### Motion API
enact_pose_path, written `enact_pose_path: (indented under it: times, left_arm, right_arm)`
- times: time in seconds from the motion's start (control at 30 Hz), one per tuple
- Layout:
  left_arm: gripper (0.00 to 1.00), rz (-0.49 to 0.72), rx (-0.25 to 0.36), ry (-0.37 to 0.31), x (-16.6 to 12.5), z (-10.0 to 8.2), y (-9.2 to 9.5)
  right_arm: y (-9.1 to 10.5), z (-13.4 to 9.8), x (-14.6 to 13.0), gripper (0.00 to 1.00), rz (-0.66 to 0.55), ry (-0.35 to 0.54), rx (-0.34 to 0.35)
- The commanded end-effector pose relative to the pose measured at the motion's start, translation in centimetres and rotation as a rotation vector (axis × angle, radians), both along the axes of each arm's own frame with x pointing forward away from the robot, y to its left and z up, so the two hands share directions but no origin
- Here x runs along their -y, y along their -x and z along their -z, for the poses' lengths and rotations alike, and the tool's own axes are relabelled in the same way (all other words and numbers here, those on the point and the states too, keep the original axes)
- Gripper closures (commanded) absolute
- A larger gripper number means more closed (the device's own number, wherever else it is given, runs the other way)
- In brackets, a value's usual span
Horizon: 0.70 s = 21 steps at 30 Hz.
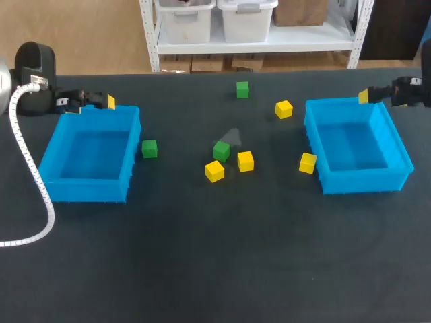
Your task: Put the green cubes in the right bin and the yellow cubes in the left bin.
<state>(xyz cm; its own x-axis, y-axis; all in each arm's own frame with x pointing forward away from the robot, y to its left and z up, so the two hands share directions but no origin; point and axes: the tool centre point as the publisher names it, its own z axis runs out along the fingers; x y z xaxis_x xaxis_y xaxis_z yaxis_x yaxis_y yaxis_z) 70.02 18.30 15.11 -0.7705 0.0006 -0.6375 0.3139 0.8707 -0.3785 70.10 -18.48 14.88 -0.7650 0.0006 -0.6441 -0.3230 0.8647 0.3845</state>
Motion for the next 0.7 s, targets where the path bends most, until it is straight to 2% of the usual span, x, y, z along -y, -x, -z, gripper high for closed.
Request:
enact_pose_path:
  times: [0.03,0.27,0.43,0.7]
  left_arm:
    - [0.00,0.004,0.005,0.006,-0.1,0.1,0.0]
    - [0.00,0.004,0.005,0.006,-0.1,0.1,0.0]
    - [0.00,0.004,0.005,0.006,-0.1,0.1,0.0]
    - [0.00,0.004,0.005,0.006,-0.1,0.1,0.0]
  right_arm:
    - [0.0,0.0,0.0,0.00,0.001,0.002,0.000]
    - [-1.4,-1.8,-0.5,0.00,-0.024,0.056,0.018]
    - [-2.9,-3.4,-1.5,0.00,-0.054,0.135,0.032]
    - [-6.4,-5.8,-4.2,0.00,-0.127,0.253,0.058]
